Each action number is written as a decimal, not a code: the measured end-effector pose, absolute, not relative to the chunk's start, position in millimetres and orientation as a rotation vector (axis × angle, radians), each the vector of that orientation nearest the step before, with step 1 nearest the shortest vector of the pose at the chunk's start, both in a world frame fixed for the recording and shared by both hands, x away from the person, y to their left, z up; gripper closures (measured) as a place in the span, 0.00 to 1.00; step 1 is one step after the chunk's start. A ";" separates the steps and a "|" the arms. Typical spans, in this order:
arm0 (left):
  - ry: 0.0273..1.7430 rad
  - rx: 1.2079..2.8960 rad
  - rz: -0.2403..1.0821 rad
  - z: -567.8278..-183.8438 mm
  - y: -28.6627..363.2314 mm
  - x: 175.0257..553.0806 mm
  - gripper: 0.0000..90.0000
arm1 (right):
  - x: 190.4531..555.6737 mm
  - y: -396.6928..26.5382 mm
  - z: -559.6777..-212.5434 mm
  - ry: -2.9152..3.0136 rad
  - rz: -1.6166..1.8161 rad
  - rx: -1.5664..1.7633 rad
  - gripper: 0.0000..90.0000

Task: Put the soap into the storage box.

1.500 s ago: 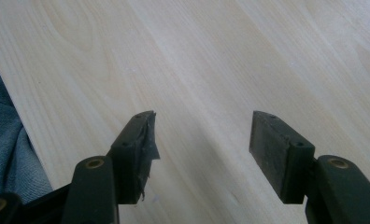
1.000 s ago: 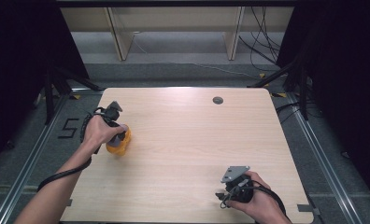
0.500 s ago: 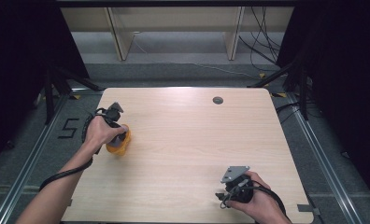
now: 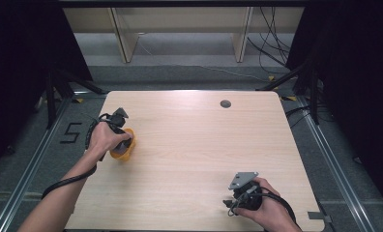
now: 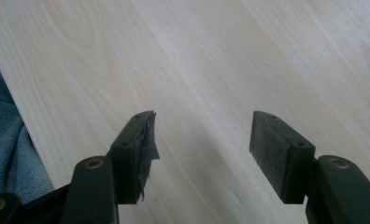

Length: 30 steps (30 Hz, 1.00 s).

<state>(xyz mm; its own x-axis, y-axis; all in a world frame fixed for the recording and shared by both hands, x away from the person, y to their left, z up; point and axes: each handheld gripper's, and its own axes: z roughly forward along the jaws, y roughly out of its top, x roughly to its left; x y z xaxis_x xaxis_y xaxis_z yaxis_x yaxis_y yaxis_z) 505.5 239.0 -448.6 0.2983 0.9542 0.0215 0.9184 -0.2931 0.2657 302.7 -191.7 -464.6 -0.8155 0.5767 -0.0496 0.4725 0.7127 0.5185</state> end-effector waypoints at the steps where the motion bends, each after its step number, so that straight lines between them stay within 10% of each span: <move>1: 1.734 2.364 0.248 -448.0 238.8 505.4 0.53 | 302.9 -191.9 -464.6 2.711 0.734 0.835 0.46; 30: 1.362 2.141 0.422 -398.9 261.7 428.3 0.27 | 301.7 -191.2 -464.7 2.708 0.729 0.852 0.45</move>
